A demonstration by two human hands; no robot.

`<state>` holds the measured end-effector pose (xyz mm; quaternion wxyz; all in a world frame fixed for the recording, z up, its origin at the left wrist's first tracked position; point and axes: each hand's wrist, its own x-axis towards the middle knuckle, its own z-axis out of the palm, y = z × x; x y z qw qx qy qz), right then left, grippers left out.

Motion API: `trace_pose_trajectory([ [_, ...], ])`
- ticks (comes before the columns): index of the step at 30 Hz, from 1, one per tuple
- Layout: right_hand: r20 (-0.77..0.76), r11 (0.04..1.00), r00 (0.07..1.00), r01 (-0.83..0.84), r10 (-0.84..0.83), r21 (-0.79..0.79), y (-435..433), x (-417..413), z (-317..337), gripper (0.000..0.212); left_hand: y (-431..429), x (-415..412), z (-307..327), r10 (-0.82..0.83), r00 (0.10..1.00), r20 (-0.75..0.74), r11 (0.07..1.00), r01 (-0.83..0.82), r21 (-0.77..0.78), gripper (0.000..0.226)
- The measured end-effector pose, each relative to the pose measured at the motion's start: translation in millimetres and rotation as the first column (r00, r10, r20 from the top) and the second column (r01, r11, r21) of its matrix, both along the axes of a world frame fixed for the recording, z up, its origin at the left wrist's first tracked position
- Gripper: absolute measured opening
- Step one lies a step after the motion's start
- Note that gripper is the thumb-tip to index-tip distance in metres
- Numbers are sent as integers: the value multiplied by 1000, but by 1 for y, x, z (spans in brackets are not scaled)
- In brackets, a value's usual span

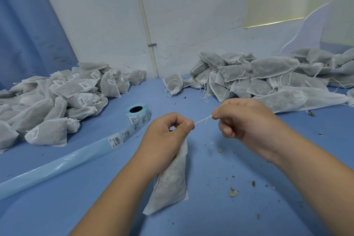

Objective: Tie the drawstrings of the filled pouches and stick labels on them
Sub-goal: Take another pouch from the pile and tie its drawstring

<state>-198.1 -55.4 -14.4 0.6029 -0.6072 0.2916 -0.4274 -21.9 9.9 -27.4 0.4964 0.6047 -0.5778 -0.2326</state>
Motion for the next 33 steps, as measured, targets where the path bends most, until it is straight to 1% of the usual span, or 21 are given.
trace_pose_trajectory([
  [3, -58, 999, 998, -34, 33, -3, -3, -4, 1, 34, 1, 2, 1, 13, 1000, 2, 1000, -13, -5, 24],
  [4, -81, 999, 996, -36, 36, -7, -3, -5, 1, 31, 1, 2, 1, 16, 1000, -1, 1000, -16, -5, 23],
  [6, -134, 999, 991, -30, 26, -32, -5, -8, 2, 17, 1, 2, 1, 21, 1000, -8, 1000, -21, -1, 22],
  [7, -170, 998, 985, -21, 11, -53, -5, -10, 2, 14, 1, 2, 0, 23, 1000, -7, 1000, -23, 1, 21],
  [10, -281, 994, 959, 14, -44, -110, -6, -13, 3, 15, 0, 2, -1, 32, 999, -10, 999, -32, 6, 19],
  [12, -297, 993, 954, 18, -53, -119, -6, -14, 3, 17, 1, 2, -1, 33, 999, -10, 999, -33, 11, 18],
  [14, -245, 995, 969, 9, -34, -102, -7, -13, 2, 16, 1, 1, -2, 32, 999, -7, 999, -32, 15, 18],
  [17, -65, 998, 997, -45, 42, -42, -6, -10, -1, 17, 1, -1, -1, 21, 1000, -11, 1000, -21, 13, 17],
  [19, 74, 997, 994, -80, 79, 5, -4, -5, -2, 14, 1, -2, -1, 10, 1000, 0, 1000, -10, 11, 16],
  [22, 311, 984, 942, -157, 124, 81, 3, 5, -2, 12, 1, -4, 0, -25, 1000, -3, 1000, 25, 6, 23],
  [25, 471, 957, 871, -238, 137, 163, 10, 10, -2, 17, 2, -6, 2, -59, 998, -2, 998, 59, -18, 31],
  [27, 523, 928, 839, -302, 151, 217, 12, 12, -2, 19, 3, -7, 3, -60, 998, -1, 998, 60, -27, 30],
  [29, 533, 895, 825, -368, 191, 250, 12, 11, -1, 21, 3, -6, 4, -28, 1000, -10, 999, 27, -40, 28],
  [31, 506, 870, 824, -424, 255, 252, 11, 8, -2, 24, 2, -2, 6, 12, 1000, -5, 997, -13, -74, 25],
  [33, 450, 855, 838, -452, 309, 253, 9, 5, 0, 23, 1, -1, 6, 22, 999, 35, 995, -19, -100, 22],
])
